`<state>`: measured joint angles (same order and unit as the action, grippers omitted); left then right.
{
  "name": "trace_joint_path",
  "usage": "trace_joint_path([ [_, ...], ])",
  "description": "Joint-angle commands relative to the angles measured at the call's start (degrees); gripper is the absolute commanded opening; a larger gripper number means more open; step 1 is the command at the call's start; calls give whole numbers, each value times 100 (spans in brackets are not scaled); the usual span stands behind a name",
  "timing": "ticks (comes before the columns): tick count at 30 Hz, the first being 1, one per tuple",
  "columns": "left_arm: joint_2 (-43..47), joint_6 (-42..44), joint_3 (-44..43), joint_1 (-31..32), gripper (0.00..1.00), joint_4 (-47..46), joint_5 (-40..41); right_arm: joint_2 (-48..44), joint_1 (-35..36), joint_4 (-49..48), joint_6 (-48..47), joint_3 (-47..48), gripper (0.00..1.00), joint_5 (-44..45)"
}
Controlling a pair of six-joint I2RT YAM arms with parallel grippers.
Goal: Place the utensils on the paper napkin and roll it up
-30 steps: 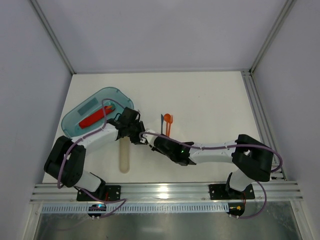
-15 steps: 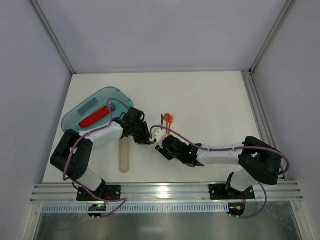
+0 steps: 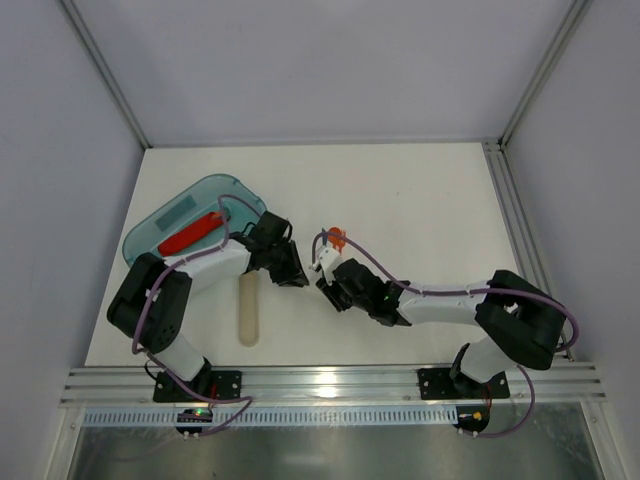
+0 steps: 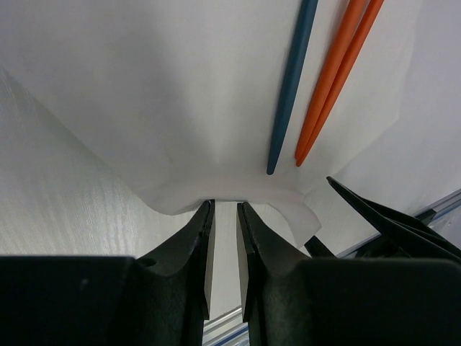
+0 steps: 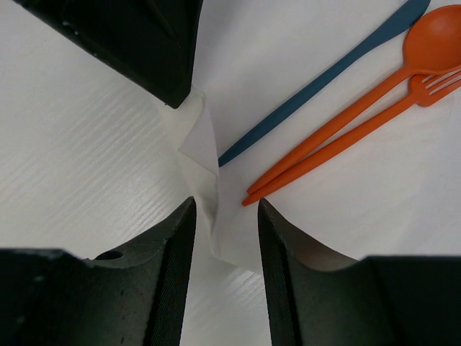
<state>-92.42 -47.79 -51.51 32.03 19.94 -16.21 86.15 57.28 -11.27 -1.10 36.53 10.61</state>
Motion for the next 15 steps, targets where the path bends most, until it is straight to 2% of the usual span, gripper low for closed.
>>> trace_joint_path([
  [1,-48,33,-211,14,22,-122,74,60,-103,-464,102,38,42,-296],
  [6,-48,42,-263,14,21,-79,126,156,-173,-482,102,108,38,-376],
  [11,49,33,-263,31,21,-122,118,165,-226,-499,102,205,23,-376],
  [15,49,59,-316,101,22,-122,65,244,-261,-411,102,319,23,-332],
])
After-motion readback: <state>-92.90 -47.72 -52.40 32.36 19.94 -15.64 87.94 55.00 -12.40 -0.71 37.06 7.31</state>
